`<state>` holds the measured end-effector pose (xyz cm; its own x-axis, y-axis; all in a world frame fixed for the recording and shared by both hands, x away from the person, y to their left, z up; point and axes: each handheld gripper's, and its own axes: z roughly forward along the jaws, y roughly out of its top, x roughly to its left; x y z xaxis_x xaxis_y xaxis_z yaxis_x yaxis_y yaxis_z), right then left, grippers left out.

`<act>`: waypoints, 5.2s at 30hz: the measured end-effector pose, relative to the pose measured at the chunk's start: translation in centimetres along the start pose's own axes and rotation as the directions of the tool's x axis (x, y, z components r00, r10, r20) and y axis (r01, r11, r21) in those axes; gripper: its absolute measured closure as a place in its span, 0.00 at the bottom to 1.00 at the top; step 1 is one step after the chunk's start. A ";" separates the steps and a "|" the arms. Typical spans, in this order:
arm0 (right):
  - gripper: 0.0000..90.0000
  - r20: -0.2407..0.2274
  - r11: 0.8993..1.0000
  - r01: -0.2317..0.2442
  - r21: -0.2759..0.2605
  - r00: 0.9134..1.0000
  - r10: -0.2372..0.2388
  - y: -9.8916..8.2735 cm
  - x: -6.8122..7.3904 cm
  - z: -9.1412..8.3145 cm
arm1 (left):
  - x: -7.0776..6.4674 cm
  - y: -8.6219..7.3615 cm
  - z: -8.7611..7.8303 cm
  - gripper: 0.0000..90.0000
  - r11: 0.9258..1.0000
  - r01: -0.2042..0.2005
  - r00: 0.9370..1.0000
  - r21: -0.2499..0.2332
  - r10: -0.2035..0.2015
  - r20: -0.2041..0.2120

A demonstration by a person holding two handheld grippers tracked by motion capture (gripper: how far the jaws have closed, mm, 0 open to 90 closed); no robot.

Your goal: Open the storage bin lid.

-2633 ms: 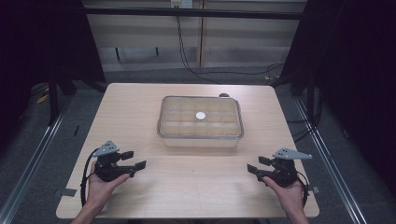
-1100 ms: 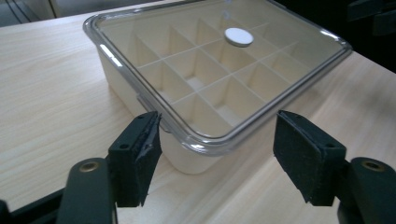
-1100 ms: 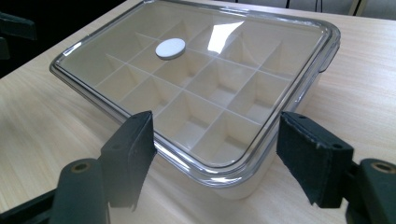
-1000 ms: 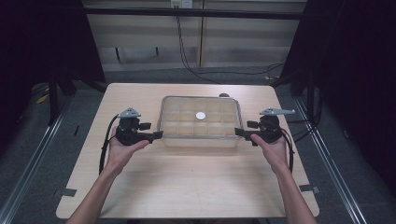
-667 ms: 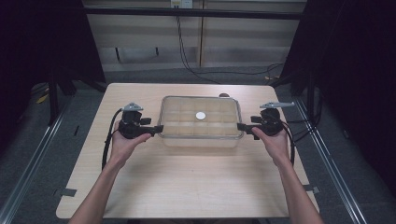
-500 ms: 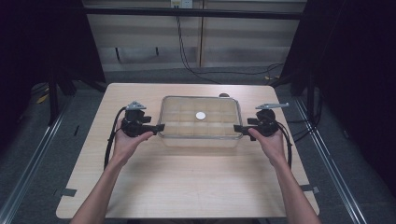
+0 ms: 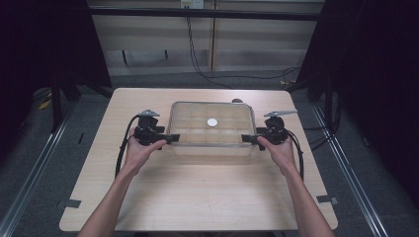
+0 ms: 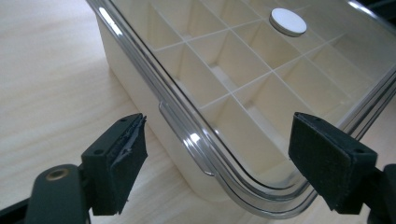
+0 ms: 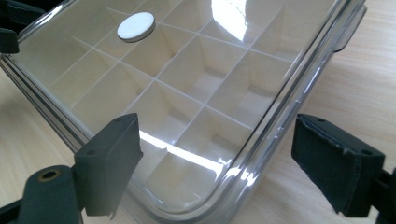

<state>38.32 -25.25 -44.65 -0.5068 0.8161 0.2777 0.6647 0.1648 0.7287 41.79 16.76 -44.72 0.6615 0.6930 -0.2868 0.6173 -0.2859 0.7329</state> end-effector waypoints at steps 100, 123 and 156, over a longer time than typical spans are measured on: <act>0.53 0.092 0.977 -0.081 -0.196 0.991 0.100 -0.5 0.9 -1.2 | -0.7 -0.1 -1.5 0.65 0.992 -0.072 0.997 -0.108 0.073 0.006; 0.68 0.048 0.963 -0.111 -0.245 0.991 0.127 -0.9 1.5 -2.7 | -1.1 -0.2 -3.3 0.80 0.981 -0.083 0.997 -0.173 0.082 -0.013; 0.74 0.023 0.955 -0.101 -0.280 0.993 0.112 -0.5 2.0 -3.9 | -1.4 -0.1 -4.7 0.86 0.975 -0.091 0.996 -0.203 0.092 -0.002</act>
<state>34.82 -25.85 -42.00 -0.4161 0.8421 0.3431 0.5323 -0.0803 0.8427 38.80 18.91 -41.44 0.7146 0.6650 -0.2168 0.4557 -0.2075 0.8656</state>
